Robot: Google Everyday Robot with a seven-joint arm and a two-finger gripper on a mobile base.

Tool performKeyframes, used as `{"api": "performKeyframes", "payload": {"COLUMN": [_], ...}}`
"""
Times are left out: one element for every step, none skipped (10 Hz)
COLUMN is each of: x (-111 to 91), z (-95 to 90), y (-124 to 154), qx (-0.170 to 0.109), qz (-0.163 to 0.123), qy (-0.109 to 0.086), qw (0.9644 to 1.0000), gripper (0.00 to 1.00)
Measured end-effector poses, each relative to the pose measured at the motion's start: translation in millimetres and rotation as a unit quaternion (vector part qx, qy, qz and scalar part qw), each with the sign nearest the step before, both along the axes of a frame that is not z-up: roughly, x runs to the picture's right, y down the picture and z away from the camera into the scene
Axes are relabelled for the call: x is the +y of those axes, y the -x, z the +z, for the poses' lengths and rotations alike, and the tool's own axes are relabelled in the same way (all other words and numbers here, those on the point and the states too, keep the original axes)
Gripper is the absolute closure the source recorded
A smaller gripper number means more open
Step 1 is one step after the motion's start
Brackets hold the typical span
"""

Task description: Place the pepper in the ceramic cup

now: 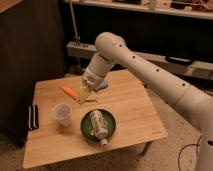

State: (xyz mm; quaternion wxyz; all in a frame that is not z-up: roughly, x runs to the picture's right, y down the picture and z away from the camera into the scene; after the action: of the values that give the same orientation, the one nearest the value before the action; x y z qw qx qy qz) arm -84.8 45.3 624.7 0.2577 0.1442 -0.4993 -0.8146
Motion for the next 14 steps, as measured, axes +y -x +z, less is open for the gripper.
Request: {"api": "performKeyframes", "payload": {"x": [5.6, 11.5, 18.6, 27.2, 37.6, 44.5, 47.9, 47.5, 46.8, 46.2, 44.9, 43.2, 40.7, 37.7], "z": [6.5, 12.7, 19.9, 27.1, 34.1, 37.9, 39.1, 38.3, 38.2, 38.4, 37.3, 38.5, 40.6, 45.2], "y": [1.4, 5.1, 4.8, 5.5, 10.1, 18.8, 30.8, 46.6, 58.1, 67.0, 83.9, 88.5, 92.1, 96.6], "qx": [0.007, 0.012, 0.017, 0.019, 0.012, -0.005, -0.034, -0.077, -0.114, -0.144, -0.184, -0.21, -0.235, -0.27], "qz": [-0.018, -0.034, -0.047, -0.053, -0.056, -0.054, -0.047, -0.029, -0.004, 0.012, 0.021, 0.03, 0.046, 0.072], "qy": [0.007, 0.013, 0.021, 0.029, 0.034, 0.029, 0.021, 0.014, 0.009, 0.003, -0.008, -0.018, -0.028, -0.041], "qw": [0.9998, 0.9993, 0.9985, 0.998, 0.9978, 0.9981, 0.9981, 0.9966, 0.9934, 0.9895, 0.9827, 0.9772, 0.9705, 0.9594], "gripper": [0.95, 0.95, 0.95, 0.95, 0.95, 0.95, 0.95, 0.95, 0.95, 0.95, 0.95, 0.95, 0.95, 0.95]}}
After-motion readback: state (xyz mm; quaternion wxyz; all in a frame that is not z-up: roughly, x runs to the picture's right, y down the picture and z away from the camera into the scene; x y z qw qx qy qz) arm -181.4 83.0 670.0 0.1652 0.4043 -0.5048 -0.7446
